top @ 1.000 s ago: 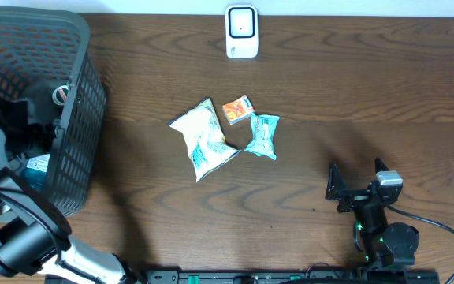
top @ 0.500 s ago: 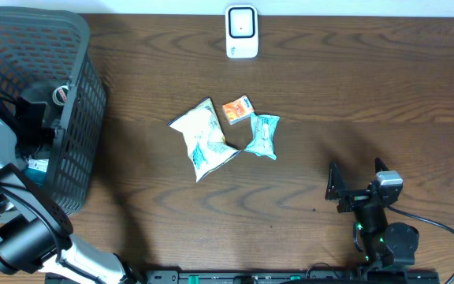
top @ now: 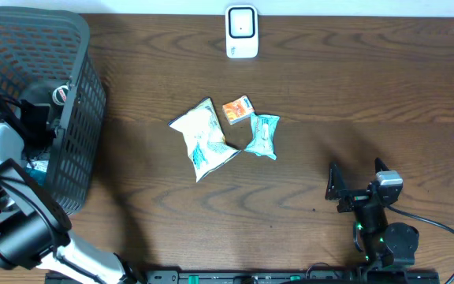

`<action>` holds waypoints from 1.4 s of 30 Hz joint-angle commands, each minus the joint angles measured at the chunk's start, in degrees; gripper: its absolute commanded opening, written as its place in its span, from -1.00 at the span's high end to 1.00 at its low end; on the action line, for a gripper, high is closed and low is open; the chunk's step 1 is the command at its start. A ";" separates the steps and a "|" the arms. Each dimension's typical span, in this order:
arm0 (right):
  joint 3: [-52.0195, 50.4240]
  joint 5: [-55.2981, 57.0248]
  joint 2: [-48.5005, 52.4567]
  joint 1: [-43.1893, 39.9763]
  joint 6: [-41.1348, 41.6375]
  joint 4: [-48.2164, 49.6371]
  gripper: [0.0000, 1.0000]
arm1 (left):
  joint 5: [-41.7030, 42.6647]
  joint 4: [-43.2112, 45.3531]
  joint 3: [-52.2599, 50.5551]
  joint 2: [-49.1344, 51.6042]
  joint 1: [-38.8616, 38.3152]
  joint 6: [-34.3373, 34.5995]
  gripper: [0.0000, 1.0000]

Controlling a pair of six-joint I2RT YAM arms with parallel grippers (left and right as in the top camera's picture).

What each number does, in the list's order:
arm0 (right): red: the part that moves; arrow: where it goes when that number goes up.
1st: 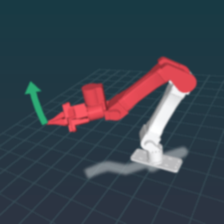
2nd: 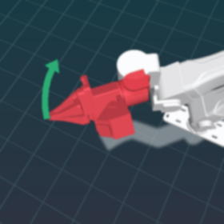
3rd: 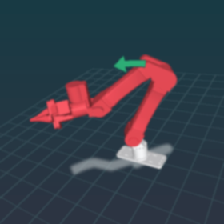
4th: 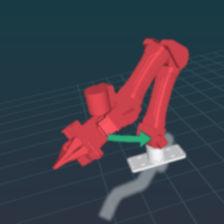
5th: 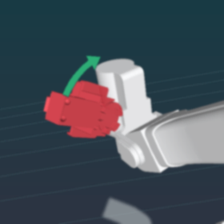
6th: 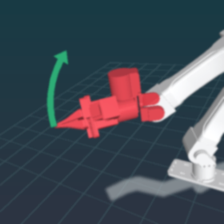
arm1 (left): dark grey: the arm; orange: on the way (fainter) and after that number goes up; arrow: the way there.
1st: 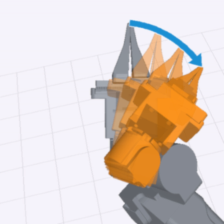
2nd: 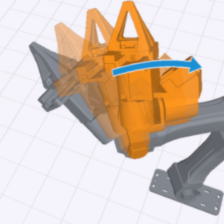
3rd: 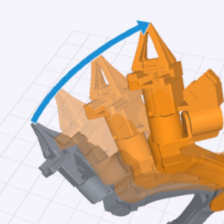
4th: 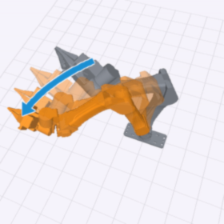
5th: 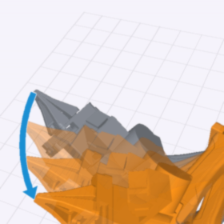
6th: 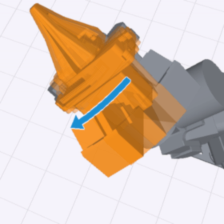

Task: Scan the item barcode
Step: 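Grasp the teal Listerine bottle in the basket with the left gripper, then carry the Listerine bottle out and set it beside the packets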

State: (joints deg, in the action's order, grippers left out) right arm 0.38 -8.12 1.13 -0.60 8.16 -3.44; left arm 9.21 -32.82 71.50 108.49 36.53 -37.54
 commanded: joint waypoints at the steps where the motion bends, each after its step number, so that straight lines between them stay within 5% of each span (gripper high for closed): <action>1: -0.04 -0.15 0.09 0.37 0.57 -0.20 -0.99 | -0.68 0.46 -0.59 2.84 0.09 -0.28 -0.95; 5: -0.04 -0.15 0.09 0.37 0.57 -0.20 -0.98 | -0.66 1.90 -0.59 5.01 0.09 5.25 -0.99; 9: -0.04 -0.15 0.09 0.37 0.57 -0.20 -0.99 | -0.92 2.10 -0.59 5.77 0.09 5.99 -0.42; 17: -0.04 -0.15 0.09 0.37 0.57 -0.20 -0.98 | -1.92 2.47 -0.31 5.57 0.09 8.85 0.03; 42: -0.04 -0.15 0.09 0.37 0.57 -0.20 -0.99 | -1.51 9.46 0.74 -14.88 0.07 25.24 0.10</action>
State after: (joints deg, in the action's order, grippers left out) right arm 0.38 -8.12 1.13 -0.60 8.16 -3.42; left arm 7.16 -24.64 71.75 98.26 36.53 -17.67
